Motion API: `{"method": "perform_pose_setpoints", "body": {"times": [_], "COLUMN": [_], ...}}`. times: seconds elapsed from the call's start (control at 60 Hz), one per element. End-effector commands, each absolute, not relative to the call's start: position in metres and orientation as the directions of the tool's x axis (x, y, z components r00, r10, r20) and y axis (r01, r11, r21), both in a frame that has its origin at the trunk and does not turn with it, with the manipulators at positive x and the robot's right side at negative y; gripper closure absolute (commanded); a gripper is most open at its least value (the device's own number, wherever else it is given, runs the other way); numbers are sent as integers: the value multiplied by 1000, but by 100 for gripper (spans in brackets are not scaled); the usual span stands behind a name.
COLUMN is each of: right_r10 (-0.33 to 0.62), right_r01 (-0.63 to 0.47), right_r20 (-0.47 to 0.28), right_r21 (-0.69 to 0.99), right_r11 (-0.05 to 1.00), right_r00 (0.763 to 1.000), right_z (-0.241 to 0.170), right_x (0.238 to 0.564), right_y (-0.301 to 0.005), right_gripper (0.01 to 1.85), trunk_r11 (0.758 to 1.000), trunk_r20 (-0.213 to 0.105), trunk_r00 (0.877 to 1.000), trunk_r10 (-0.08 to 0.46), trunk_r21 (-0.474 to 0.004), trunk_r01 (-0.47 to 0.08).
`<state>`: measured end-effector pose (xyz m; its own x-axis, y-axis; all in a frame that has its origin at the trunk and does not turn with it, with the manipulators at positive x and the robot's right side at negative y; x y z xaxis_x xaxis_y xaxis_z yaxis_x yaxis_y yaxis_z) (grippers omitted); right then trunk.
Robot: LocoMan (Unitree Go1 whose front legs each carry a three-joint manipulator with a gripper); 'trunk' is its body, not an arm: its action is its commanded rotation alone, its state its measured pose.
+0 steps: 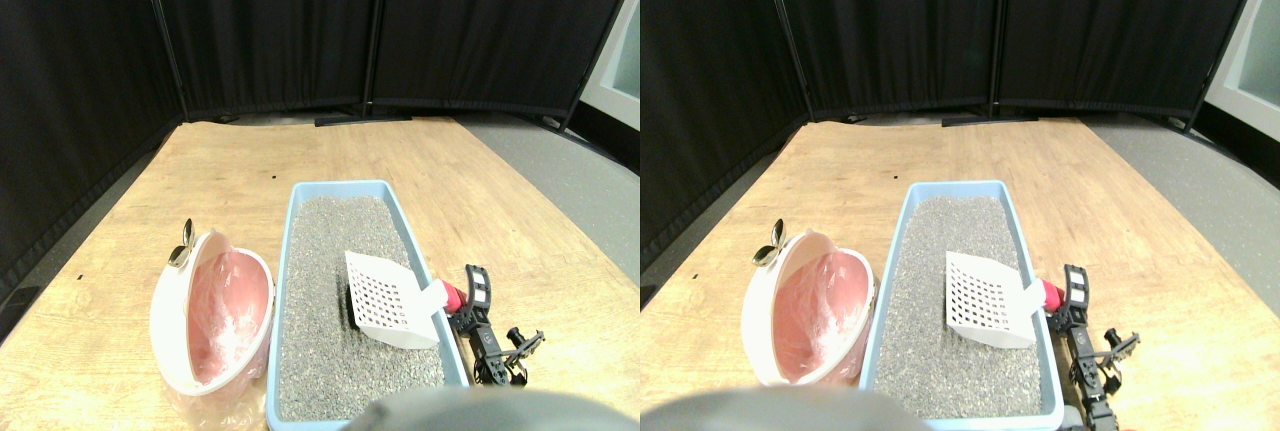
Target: Scoop (unimanual)
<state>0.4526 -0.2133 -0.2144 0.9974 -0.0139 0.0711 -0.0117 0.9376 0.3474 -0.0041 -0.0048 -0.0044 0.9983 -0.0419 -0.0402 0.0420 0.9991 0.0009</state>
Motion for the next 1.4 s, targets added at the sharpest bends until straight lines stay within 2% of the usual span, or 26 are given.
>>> {"method": "perform_pose_setpoints", "body": {"times": [0.017, 0.067, 0.1, 0.133, 0.15, 0.317, 0.433, 0.6, 0.717, 0.917, 1.05, 1.2, 1.217, 1.233, 1.3, 1.35, 1.4], "right_r10": [-5, 4, 2, -5, -6, -23, 8, 11, 73, 63, 125, 128, 135, 176, 160, 206, 212], "right_r01": [-26, -35, -33, -29, -29, -4, -47, -46, -110, -93, -154, -145, -151, -193, -170, -210, -212], "right_r20": [87, 88, 89, 97, 101, 92, 135, 131, 175, 200, 225, 241, 247, 272, 269, 283, 274], "right_r21": [355, 352, 351, 346, 346, 286, 290, 269, 215, 145, 116, 58, 48, 40, 14, -16, -28], "right_r11": [935, 935, 936, 938, 938, 958, 956, 962, 970, 985, 981, 988, 987, 980, 985, 978, 977], "right_r00": [996, 996, 996, 995, 995, 996, 991, 991, 982, 978, 966, 962, 959, 946, 950, 937, 938], "right_z": [-214, -214, -214, -213, -213, -206, -201, -187, -173, -146, -135, -123, -121, -120, -115, -110, -106], "right_x": [453, 453, 453, 452, 452, 447, 444, 438, 436, 432, 439, 447, 449, 451, 454, 460, 465], "right_y": [-214, -215, -215, -215, -215, -215, -216, -216, -218, -217, -218, -218, -218, -218, -218, -218, -218], "right_gripper": [110, 146, 153, 180, 180, 180, 180, 180, 180, 180, 180, 180, 180, 180, 180, 180, 180], "trunk_r11": [999, 999, 999, 999, 999, 999, 999, 999, 999, 998, 997, 995, 995, 995, 994, 993, 991], "trunk_r20": [-64, -65, -65, -65, -65, -62, -58, -55, -51, -46, -44, -44, -43, -43, -45, -47, -49], "trunk_r00": [997, 997, 997, 997, 997, 998, 998, 998, 998, 999, 999, 999, 999, 999, 999, 998, 998], "trunk_r10": [-37, -41, -41, -40, -38, -33, -29, -25, -20, -13, -4, 10, 13, 14, 24, 31, 42], "trunk_r21": [-12, -10, -10, -12, -13, -18, -27, -37, -47, -62, -76, -94, -97, -98, -107, -113, -123], "trunk_r01": [36, 41, 41, 39, 38, 32, 28, 23, 18, 10, 1, -14, -17, -18, -29, -37, -47]}}
